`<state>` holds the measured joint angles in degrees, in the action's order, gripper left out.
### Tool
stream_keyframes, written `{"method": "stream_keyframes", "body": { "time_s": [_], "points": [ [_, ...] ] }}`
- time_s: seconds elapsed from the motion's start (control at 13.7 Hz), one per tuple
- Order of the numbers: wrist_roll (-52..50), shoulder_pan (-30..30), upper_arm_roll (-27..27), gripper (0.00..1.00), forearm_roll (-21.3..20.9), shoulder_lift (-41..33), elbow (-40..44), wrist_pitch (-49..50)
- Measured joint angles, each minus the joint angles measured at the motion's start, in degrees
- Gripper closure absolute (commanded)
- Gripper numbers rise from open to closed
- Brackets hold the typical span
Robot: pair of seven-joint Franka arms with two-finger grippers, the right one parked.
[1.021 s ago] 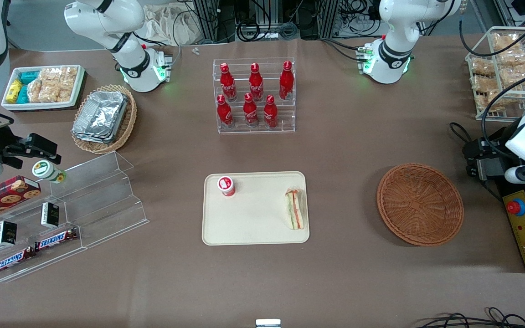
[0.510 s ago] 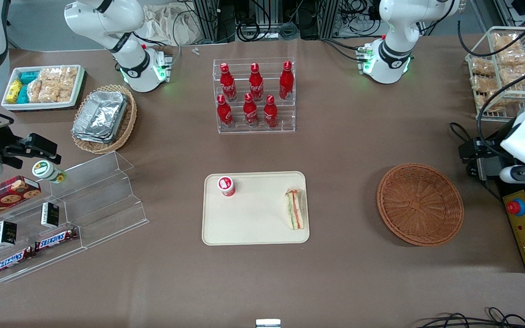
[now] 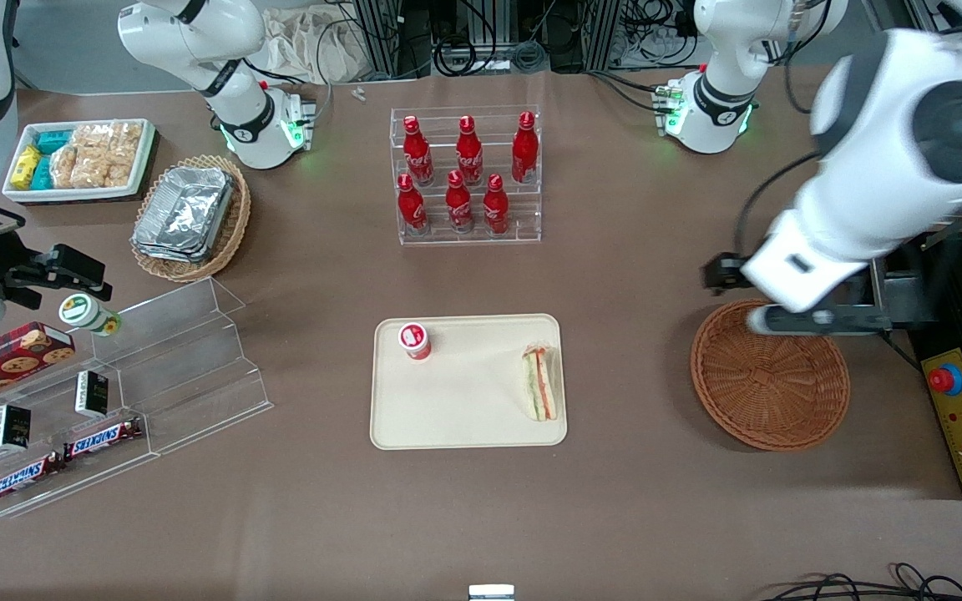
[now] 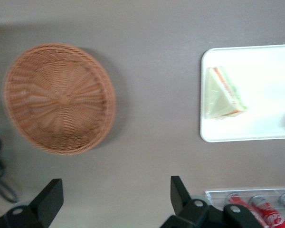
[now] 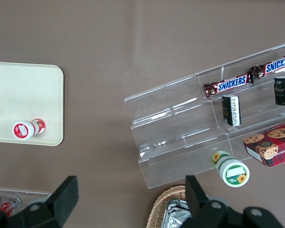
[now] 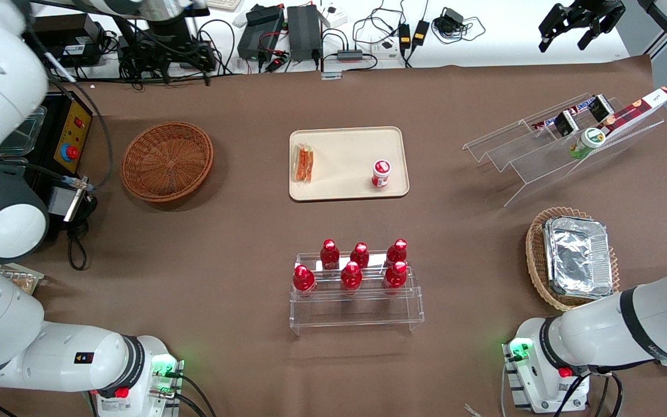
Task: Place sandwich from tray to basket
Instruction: 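Move the open left gripper over the wrapped sandwich on the white tray, then lower the left gripper and close it on the wrapped sandwich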
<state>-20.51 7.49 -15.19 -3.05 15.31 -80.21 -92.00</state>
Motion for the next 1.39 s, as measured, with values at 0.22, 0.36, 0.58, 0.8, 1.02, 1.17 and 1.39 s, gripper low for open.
{"method": "stream_keyframes", "body": {
  "time_s": [0.22,0.36,0.58,0.8,1.02,1.17,1.39],
  "points": [
    [-5.50,4.24,-0.05,0.00,-0.01,4.28,-0.27,-5.41],
    [-9.89,7.03,-0.07,0.00,-0.03,7.49,-0.41,-9.46],
    [-15.51,10.72,-0.06,0.00,-0.09,12.58,-0.48,-13.64],
    [-19.71,12.51,-0.04,0.00,-1.99,16.59,-0.49,-17.64],
    [-25.54,14.49,-0.05,0.01,-5.54,19.89,-0.49,-23.26],
    [-26.48,14.91,-0.04,0.00,-5.89,21.59,-0.49,-25.85],
    [-26.54,15.25,-0.04,0.00,-5.89,24.08,-0.49,-29.96]
  ]
}}
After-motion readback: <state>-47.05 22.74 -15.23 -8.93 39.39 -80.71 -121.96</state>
